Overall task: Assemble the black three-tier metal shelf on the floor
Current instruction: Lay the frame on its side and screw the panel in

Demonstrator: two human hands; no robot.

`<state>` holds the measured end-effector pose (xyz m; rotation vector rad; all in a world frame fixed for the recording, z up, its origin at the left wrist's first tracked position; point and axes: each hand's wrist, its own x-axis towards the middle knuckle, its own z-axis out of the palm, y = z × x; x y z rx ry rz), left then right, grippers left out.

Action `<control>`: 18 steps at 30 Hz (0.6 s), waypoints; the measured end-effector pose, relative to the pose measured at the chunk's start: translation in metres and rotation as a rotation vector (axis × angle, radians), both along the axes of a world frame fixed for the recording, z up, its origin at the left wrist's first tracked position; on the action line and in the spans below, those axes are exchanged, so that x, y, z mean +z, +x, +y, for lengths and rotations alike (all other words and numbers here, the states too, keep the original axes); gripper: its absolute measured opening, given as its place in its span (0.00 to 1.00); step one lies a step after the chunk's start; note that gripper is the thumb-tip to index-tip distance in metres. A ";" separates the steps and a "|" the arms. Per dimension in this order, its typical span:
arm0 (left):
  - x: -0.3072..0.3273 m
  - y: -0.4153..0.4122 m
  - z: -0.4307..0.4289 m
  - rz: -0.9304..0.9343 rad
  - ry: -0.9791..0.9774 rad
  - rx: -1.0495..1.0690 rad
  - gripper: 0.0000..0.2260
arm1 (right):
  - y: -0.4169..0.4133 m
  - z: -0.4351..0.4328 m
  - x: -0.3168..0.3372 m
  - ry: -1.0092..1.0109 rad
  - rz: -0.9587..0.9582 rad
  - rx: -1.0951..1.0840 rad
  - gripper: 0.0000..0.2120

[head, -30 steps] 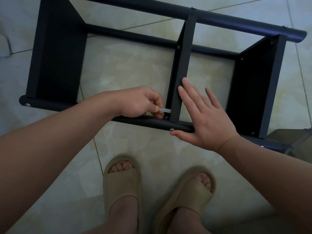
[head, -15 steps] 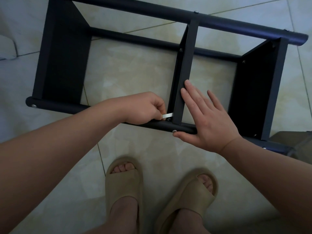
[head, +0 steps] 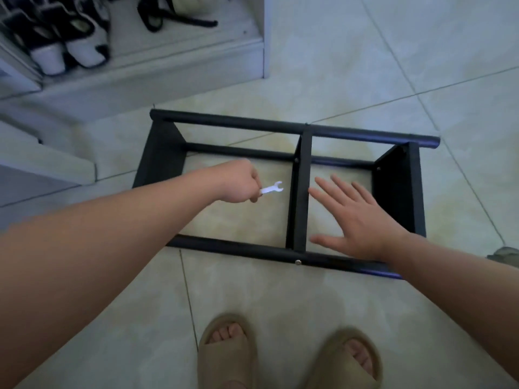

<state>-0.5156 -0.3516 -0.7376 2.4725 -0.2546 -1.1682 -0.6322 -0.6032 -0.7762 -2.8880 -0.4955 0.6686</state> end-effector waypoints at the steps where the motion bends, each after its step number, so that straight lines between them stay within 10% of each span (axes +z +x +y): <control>1: 0.007 0.008 -0.006 -0.048 -0.006 0.004 0.04 | 0.014 -0.004 0.007 -0.006 -0.025 -0.049 0.45; 14: -0.012 0.117 -0.082 -0.289 0.127 -0.043 0.14 | 0.141 -0.043 0.002 -0.226 0.091 -0.286 0.37; 18: -0.041 0.127 -0.086 -0.274 0.151 -0.019 0.10 | 0.151 -0.043 -0.014 -0.231 -0.015 -0.321 0.19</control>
